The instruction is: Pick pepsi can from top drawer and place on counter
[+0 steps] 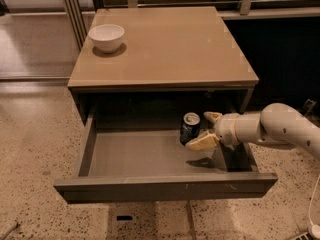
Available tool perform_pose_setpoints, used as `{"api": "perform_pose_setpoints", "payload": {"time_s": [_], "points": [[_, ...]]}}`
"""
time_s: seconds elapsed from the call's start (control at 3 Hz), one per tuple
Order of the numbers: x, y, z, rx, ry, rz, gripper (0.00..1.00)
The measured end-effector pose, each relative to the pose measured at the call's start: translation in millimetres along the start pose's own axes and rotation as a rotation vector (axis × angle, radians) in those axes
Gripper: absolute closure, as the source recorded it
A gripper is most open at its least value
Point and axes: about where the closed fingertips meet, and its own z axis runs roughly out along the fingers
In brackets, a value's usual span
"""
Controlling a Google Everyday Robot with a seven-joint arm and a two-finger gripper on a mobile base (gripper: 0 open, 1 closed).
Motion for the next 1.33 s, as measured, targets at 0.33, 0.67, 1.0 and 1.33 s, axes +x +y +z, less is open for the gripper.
{"api": "perform_pose_setpoints", "payload": {"time_s": [0.33, 0.67, 1.0, 1.33], "points": [[-9, 2, 25, -0.054, -0.018, -0.023, 0.17], [-19, 6, 42, -0.096, -0.032, -0.047, 0.15], [-19, 6, 43, -0.097, -0.032, -0.047, 0.34], [-19, 6, 43, -0.097, -0.032, -0.047, 0.57]]}}
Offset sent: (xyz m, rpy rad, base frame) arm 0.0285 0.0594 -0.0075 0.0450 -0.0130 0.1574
